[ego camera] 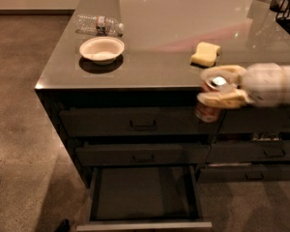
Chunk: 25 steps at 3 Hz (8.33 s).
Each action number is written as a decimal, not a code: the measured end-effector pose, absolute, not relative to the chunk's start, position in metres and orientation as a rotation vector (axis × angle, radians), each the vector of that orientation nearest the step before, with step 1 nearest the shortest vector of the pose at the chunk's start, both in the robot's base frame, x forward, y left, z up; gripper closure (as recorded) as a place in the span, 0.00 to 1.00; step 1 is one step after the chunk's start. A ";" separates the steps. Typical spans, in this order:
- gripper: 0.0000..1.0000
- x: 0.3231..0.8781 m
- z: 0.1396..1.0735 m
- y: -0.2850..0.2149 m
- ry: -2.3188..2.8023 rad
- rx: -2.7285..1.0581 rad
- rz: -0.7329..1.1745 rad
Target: Place coke can into bottom drawer
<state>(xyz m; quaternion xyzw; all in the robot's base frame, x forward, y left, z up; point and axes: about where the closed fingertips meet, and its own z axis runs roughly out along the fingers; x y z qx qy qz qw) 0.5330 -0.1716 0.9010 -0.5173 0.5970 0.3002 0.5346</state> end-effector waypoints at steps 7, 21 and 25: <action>1.00 0.516 0.657 -0.179 1.372 -0.988 0.921; 0.60 0.524 0.222 -0.091 1.345 -1.501 0.862; 0.00 0.523 0.217 -0.087 1.347 -1.469 0.861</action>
Offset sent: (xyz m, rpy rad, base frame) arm -0.0134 -0.0278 -0.0458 0.0450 0.0417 -0.0526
